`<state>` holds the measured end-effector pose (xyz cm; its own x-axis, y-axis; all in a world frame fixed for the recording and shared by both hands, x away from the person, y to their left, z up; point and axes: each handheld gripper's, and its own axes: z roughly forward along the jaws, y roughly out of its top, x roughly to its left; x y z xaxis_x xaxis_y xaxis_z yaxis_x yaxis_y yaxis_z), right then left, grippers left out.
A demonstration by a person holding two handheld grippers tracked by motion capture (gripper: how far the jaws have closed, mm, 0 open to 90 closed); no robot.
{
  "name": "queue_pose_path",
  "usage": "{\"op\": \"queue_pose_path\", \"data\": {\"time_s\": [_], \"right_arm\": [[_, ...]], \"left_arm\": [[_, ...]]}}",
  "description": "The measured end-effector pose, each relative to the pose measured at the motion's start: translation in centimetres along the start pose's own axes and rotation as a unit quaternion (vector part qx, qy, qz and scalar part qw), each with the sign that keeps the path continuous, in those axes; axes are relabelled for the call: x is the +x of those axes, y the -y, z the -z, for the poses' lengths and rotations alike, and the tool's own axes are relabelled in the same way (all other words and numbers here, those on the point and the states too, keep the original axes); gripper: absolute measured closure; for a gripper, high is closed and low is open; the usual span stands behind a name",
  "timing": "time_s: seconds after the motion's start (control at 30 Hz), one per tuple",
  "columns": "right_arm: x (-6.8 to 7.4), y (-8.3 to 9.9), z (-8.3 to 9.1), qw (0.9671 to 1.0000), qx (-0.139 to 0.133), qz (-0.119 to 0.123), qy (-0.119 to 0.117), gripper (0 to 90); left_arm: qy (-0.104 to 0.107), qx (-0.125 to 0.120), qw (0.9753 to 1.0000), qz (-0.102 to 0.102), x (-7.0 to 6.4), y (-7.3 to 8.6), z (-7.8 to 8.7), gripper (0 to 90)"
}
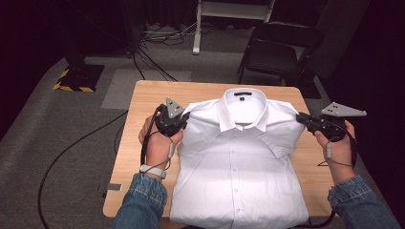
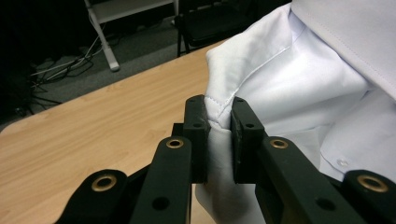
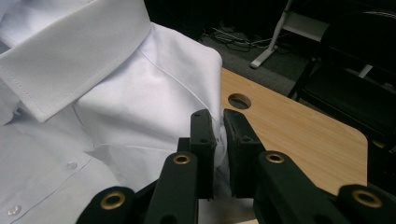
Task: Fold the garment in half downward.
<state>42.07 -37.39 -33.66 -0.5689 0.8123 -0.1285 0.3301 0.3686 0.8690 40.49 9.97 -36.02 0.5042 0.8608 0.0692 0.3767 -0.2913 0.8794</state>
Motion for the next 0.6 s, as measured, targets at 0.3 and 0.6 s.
{"op": "queue_pose_path", "data": {"time_s": [0.3,0.6], "right_arm": [[1.4,2.5,1.8,0.9999,0.006,0.001,-0.009,82.5],[2.9,6.0,3.7,0.9994,0.016,-0.006,-0.029,82.6]], "left_arm": [[0.010,0.019,0.9997,-0.008,-2.1,2.6,1.9,79.5],[0.027,0.038,0.9988,-0.016,-4.1,5.4,3.8,79.5]]}}
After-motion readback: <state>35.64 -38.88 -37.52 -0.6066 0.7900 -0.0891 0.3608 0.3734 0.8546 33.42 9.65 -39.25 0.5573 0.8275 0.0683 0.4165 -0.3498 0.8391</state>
